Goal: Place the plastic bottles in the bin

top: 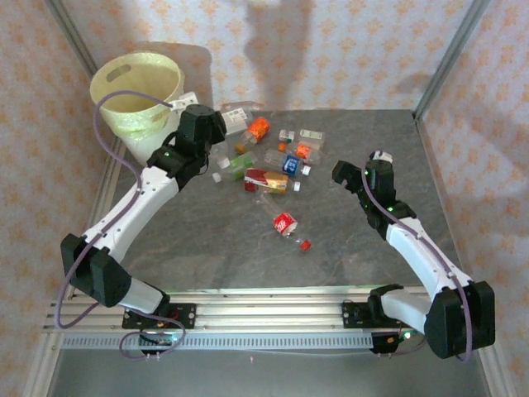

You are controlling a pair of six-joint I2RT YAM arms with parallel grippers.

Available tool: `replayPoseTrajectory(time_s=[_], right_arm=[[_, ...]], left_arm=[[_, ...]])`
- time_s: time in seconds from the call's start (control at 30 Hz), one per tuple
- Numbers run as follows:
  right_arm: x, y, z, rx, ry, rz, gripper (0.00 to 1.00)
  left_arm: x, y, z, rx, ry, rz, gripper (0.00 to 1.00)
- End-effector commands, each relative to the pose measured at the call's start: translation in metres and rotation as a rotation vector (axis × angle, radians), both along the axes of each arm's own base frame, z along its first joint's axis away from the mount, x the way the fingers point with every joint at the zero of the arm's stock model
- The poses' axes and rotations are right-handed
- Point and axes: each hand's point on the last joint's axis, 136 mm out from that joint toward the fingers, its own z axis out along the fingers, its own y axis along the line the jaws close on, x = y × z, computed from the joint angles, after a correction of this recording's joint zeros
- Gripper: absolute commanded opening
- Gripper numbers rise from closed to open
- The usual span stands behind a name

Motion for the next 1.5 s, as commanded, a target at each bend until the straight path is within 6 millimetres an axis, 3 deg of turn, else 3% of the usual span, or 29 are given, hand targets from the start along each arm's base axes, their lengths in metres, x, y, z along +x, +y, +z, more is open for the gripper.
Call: replayPoseTrajectory(time_s=[0.0, 0.1, 0.3, 0.77, 1.1, 1.23, 1.27, 1.47], right_arm=[[0.003, 0.0, 0.02, 0.027, -0.06, -0.009, 0.99], [0.003, -0.001, 0.02, 0.031, -0.06, -0.014, 0.99], [0.003, -0.002, 0.018, 0.024, -0.056, -0.019, 0.99], [-0.005, -0.007, 0.019, -0.007, -0.044, -0.026, 0.99], [-0.011, -0.011, 0.018, -0.024, -0.034, -0.037, 0.99], [-0.016, -0.015, 0.017, -0.046, -0.031, -0.046, 0.99], [-0.017, -0.016, 0.017, -0.048, -0.031, -0.05, 0.99], [-0.02, -0.018, 0.015, -0.059, -0.03, -0.054, 0.99]], left_arm=[[-0.011, 0.033, 0.052, 0.035, -0.137, 0.139, 0.52], [-0.013, 0.049, 0.075, 0.014, -0.206, 0.195, 0.52], [-0.003, 0.081, 0.098, 0.001, -0.258, 0.297, 0.52], [0.046, 0.163, 0.12, -0.309, -0.415, 0.513, 0.53], [0.077, 0.218, 0.1, -0.425, -0.485, 0.719, 0.55], [0.087, 0.232, 0.097, -0.409, -0.466, 0.772, 0.55], [0.095, 0.235, 0.086, -0.404, -0.438, 0.791, 0.57], [0.112, 0.252, 0.059, -0.441, -0.378, 0.854, 0.58]])
